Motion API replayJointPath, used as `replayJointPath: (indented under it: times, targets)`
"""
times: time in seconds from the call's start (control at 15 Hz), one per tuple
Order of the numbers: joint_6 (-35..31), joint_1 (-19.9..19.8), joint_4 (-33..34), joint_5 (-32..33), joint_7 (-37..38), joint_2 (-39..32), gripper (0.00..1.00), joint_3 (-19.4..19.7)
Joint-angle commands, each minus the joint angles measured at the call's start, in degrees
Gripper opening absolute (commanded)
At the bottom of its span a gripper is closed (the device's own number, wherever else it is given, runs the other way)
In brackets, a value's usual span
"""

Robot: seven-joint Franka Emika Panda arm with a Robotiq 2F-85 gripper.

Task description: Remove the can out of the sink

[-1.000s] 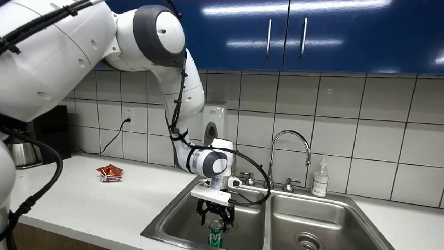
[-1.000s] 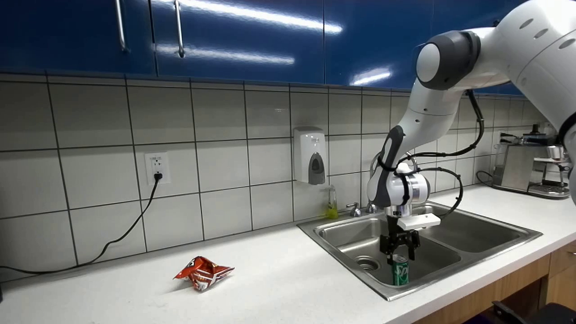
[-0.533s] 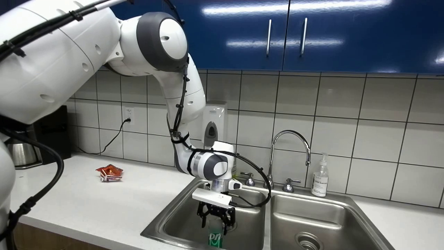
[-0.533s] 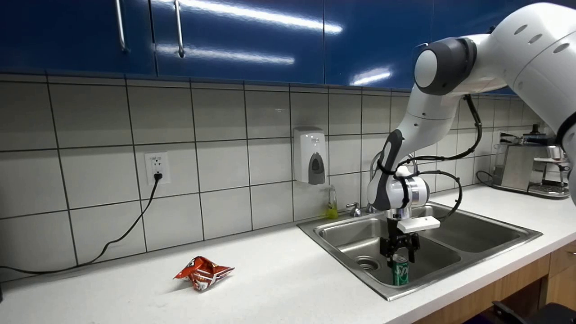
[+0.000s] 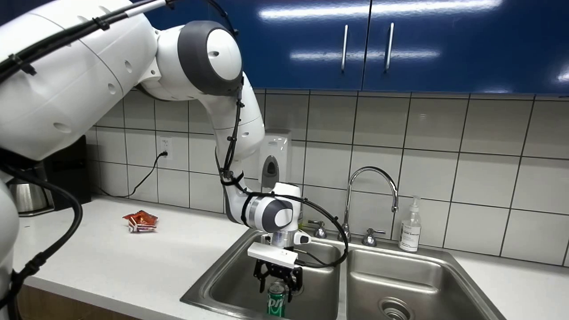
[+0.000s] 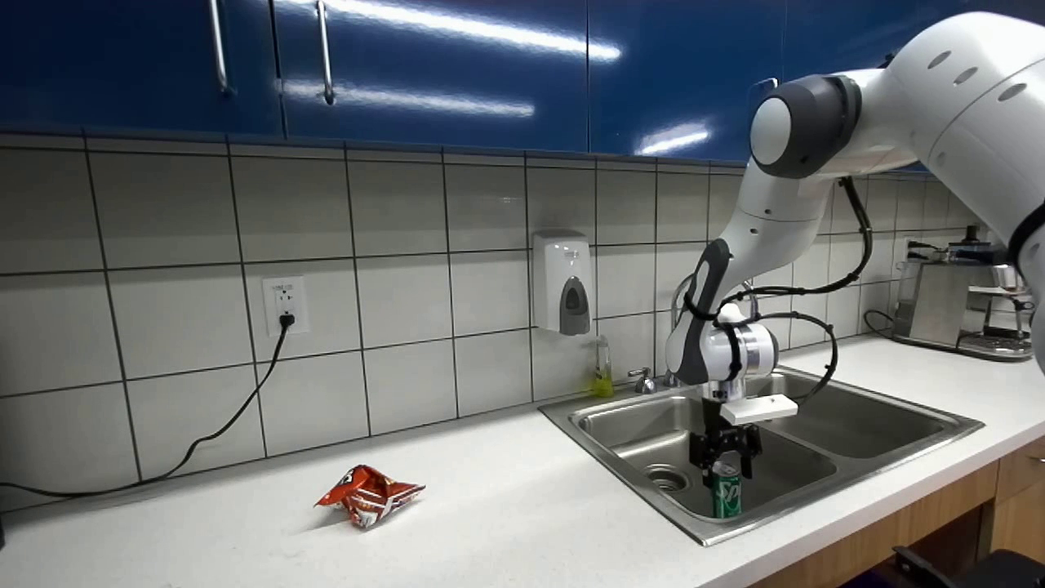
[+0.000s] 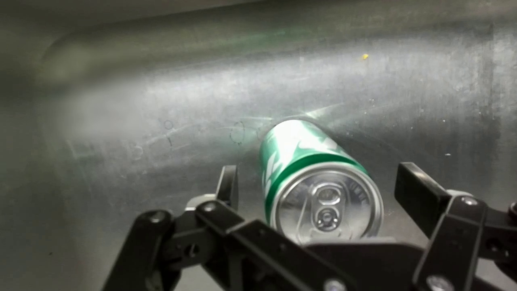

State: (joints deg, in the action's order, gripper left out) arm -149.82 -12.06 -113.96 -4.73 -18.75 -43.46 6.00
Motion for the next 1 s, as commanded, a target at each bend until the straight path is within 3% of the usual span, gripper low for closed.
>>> replayJointPath:
  times: [0.0,0.4,0.47,0.53,0.8,0.93]
  targets:
    - [-0.2,-1.6,1.6,1.7,1.5,-1.0,1.00,-1.3]
    - [-0.4,-1.3,2.4,1.9,1.9,-1.7,1.00,-1.0]
    - [-0.3,-1.4,2.5,1.9,1.9,-1.7,0.75,-1.0]
    - [-0.2,-1.2,2.6,2.0,2.2,-1.9,0.74,-0.7]
    - [-0.1,-1.1,3.1,2.2,2.7,-2.3,0.42,-0.7]
    - [0.0,-1.0,3.1,2.2,2.9,-2.3,0.38,-0.6]
